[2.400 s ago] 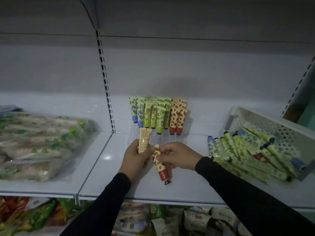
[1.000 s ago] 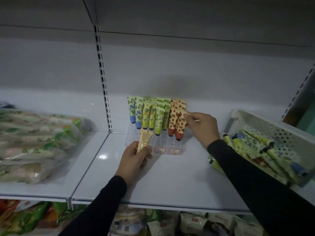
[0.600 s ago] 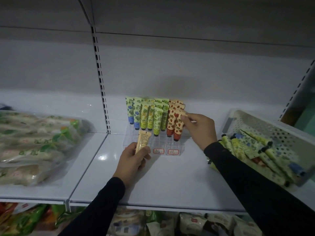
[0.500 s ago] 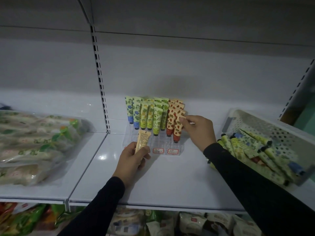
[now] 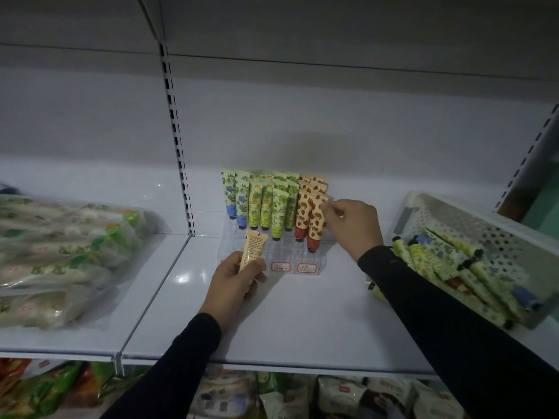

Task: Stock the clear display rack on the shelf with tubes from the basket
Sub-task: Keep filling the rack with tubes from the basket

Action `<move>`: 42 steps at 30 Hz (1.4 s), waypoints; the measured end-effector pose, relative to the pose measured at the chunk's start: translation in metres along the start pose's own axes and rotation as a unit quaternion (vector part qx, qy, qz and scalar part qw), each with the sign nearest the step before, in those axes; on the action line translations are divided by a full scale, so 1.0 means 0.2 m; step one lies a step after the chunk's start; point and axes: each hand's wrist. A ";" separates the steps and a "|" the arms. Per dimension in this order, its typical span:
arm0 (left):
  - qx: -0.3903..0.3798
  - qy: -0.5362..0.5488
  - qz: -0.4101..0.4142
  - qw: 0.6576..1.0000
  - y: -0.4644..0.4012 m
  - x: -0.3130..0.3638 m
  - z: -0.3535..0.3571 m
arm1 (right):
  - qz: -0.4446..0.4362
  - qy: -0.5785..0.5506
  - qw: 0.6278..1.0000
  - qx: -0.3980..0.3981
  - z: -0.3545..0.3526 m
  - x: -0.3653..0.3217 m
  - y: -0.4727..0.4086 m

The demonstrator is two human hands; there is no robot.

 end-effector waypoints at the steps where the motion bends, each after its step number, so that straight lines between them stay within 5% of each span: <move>1: -0.001 0.000 0.000 1.000 0.00 0.00 0.00 | -0.001 0.000 1.000 0.001 0.00 0.00 0.00; 28: 0.003 -0.003 -0.006 1.000 -0.01 -0.01 0.00 | -0.039 0.080 0.995 -0.044 0.01 0.03 -0.09; 42: -0.005 -0.010 -0.011 1.000 0.00 -0.01 0.00 | 0.019 0.082 0.992 -0.090 -0.03 0.01 -0.04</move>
Point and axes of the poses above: each hand's wrist, its own y-axis away from the middle knuckle, its own z-axis out of the palm, x = y × z, and after that the axes turned 2 degrees about x, right-handed
